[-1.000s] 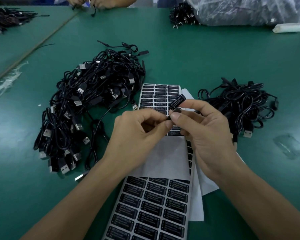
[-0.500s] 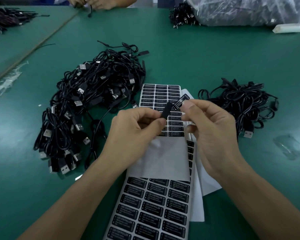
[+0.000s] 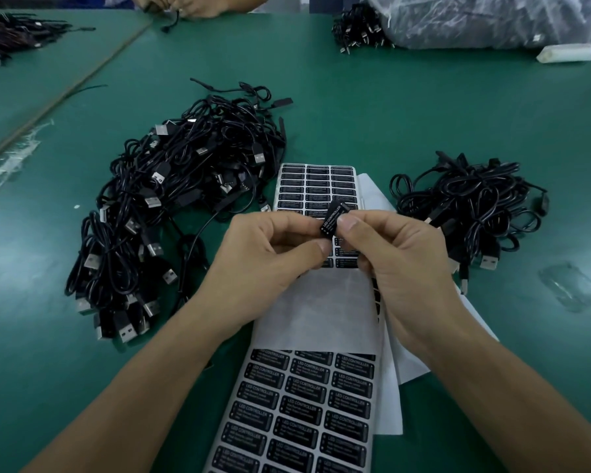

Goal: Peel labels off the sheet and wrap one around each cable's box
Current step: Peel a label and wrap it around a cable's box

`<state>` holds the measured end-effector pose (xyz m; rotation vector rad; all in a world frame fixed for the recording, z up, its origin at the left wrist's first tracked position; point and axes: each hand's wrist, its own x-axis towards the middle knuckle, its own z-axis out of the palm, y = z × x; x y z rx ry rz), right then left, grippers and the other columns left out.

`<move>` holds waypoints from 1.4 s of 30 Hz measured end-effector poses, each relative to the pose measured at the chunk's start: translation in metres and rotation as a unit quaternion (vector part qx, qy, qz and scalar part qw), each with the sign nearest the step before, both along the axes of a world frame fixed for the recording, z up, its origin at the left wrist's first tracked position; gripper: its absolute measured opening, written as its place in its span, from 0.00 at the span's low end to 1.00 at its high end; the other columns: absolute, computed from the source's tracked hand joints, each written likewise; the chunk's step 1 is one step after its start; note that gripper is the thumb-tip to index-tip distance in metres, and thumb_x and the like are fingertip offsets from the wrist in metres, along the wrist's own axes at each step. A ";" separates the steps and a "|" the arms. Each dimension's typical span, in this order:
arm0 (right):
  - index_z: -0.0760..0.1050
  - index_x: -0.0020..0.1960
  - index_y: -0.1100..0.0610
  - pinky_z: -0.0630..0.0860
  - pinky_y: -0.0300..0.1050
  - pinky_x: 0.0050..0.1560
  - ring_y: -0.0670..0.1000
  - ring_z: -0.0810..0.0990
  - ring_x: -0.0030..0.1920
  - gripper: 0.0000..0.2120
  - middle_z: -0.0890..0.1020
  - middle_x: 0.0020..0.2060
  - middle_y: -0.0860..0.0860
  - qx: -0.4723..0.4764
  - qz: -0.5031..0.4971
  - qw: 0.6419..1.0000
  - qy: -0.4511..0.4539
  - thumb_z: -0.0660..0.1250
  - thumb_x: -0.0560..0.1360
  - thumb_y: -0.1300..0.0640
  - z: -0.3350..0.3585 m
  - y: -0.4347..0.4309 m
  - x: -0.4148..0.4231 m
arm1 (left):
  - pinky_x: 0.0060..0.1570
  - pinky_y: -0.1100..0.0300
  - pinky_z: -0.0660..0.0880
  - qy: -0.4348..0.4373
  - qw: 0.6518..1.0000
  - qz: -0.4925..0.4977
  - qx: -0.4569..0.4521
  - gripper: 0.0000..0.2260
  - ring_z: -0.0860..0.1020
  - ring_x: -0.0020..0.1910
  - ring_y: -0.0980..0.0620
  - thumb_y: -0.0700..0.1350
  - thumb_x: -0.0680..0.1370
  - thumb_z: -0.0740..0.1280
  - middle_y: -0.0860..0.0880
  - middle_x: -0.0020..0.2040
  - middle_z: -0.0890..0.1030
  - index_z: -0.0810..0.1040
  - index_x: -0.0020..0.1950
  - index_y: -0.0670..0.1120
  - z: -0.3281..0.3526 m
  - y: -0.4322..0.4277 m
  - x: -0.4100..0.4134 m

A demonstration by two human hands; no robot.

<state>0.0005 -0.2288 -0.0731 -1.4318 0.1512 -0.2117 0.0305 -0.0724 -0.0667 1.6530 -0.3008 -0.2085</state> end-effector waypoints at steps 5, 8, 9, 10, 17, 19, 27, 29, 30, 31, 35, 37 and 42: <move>0.83 0.45 0.58 0.72 0.27 0.34 0.37 0.77 0.29 0.04 0.82 0.29 0.41 -0.021 0.003 1.000 -0.002 0.70 0.77 0.63 -0.001 -0.002 0.000 | 0.32 0.73 0.73 0.003 1.000 -0.012 -0.006 0.13 0.80 0.32 0.62 0.33 0.73 0.74 0.53 0.34 0.85 0.85 0.41 0.52 0.002 0.000 -0.001; 0.84 0.45 0.58 0.72 0.27 0.34 0.37 0.76 0.28 0.04 0.82 0.29 0.41 -0.044 0.005 0.999 -0.002 0.70 0.77 0.62 -0.002 -0.002 0.000 | 0.32 0.72 0.73 0.004 1.000 -0.010 -0.004 0.10 0.79 0.31 0.62 0.33 0.74 0.73 0.54 0.33 0.84 0.85 0.44 0.49 0.002 0.000 -0.001; 0.84 0.45 0.58 0.72 0.27 0.34 0.37 0.76 0.28 0.04 0.82 0.29 0.41 -0.050 0.004 0.999 -0.003 0.70 0.77 0.61 -0.002 -0.002 0.000 | 0.32 0.72 0.73 0.004 1.000 -0.009 -0.003 0.10 0.79 0.31 0.62 0.33 0.74 0.73 0.54 0.32 0.84 0.85 0.44 0.49 0.002 0.000 -0.002; 0.84 0.45 0.58 0.72 0.27 0.35 0.37 0.77 0.29 0.04 0.82 0.29 0.41 -0.055 0.002 0.998 -0.004 0.70 0.77 0.61 -0.002 -0.002 0.000 | 0.32 0.72 0.73 0.004 1.000 -0.009 -0.002 0.10 0.79 0.31 0.62 0.33 0.74 0.73 0.54 0.33 0.84 0.85 0.44 0.49 0.001 0.000 -0.002; 0.83 0.43 0.54 0.72 0.28 0.35 0.37 0.77 0.29 0.05 0.81 0.27 0.40 -0.091 -0.004 0.996 -0.025 0.71 0.77 0.60 -0.003 -0.002 0.000 | 0.35 0.70 0.75 0.008 1.000 -0.006 0.003 0.08 0.81 0.34 0.60 0.34 0.74 0.74 0.52 0.34 0.85 0.85 0.46 0.47 0.000 0.001 -0.001; 0.83 0.43 0.54 0.72 0.28 0.35 0.37 0.76 0.28 0.05 0.80 0.26 0.39 -0.098 -0.005 0.995 -0.030 0.71 0.77 0.60 -0.004 -0.002 0.001 | 0.33 0.71 0.74 0.008 1.000 -0.006 0.004 0.08 0.80 0.33 0.61 0.34 0.74 0.74 0.52 0.34 0.84 0.85 0.46 0.47 0.000 0.001 -0.001; 0.83 0.43 0.54 0.71 0.27 0.34 0.37 0.76 0.28 0.06 0.79 0.25 0.38 -0.107 0.004 0.993 -0.039 0.71 0.77 0.60 -0.003 -0.001 0.002 | 0.33 0.71 0.74 0.008 1.000 -0.010 0.002 0.08 0.80 0.32 0.61 0.34 0.74 0.74 0.52 0.34 0.84 0.84 0.45 0.48 0.000 0.002 0.000; 0.83 0.43 0.54 0.71 0.27 0.34 0.37 0.76 0.28 0.05 0.79 0.26 0.38 -0.105 0.004 0.994 -0.036 0.71 0.77 0.60 -0.003 -0.001 0.002 | 0.33 0.71 0.74 0.010 1.000 -0.010 0.000 0.08 0.80 0.32 0.61 0.34 0.74 0.74 0.52 0.34 0.84 0.84 0.45 0.47 0.000 0.002 0.000; 0.83 0.43 0.55 0.71 0.27 0.33 0.37 0.76 0.28 0.05 0.79 0.26 0.38 -0.101 0.005 0.994 -0.034 0.71 0.77 0.60 -0.003 -0.001 0.002 | 0.33 0.71 0.74 0.012 1.000 -0.008 -0.001 0.08 0.80 0.32 0.61 0.34 0.74 0.74 0.52 0.34 0.84 0.84 0.45 0.47 -0.001 0.002 0.000; 0.83 0.43 0.56 0.71 0.27 0.33 0.37 0.76 0.28 0.05 0.79 0.26 0.39 -0.095 0.006 0.995 -0.031 0.70 0.77 0.60 -0.003 -0.002 0.002 | 0.33 0.71 0.74 0.015 1.000 -0.006 -0.002 0.07 0.80 0.32 0.61 0.34 0.74 0.74 0.52 0.34 0.84 0.84 0.46 0.46 -0.001 0.002 0.000; 0.83 0.44 0.58 0.71 0.27 0.33 0.37 0.75 0.28 0.06 0.80 0.28 0.41 -0.070 0.013 0.997 -0.019 0.70 0.78 0.60 -0.003 -0.002 0.001 | 0.35 0.70 0.75 0.017 1.000 -0.010 -0.007 0.08 0.80 0.33 0.60 0.34 0.74 0.73 0.51 0.34 0.84 0.85 0.45 0.47 -0.001 0.001 0.000; 0.83 0.43 0.58 0.71 0.27 0.33 0.37 0.75 0.28 0.06 0.80 0.28 0.41 -0.062 0.017 0.998 -0.017 0.69 0.78 0.60 -0.002 -0.002 0.002 | 0.34 0.70 0.74 0.017 1.000 -0.011 -0.010 0.09 0.80 0.32 0.60 0.34 0.74 0.73 0.52 0.33 0.84 0.85 0.44 0.48 0.000 0.002 0.001; 0.83 0.43 0.57 0.71 0.27 0.32 0.37 0.75 0.27 0.07 0.80 0.28 0.41 -0.065 0.022 0.997 -0.020 0.69 0.78 0.60 -0.002 -0.002 0.002 | 0.35 0.70 0.75 0.021 1.000 -0.008 -0.008 0.07 0.80 0.33 0.60 0.34 0.74 0.74 0.51 0.34 0.84 0.84 0.46 0.46 -0.002 0.001 0.001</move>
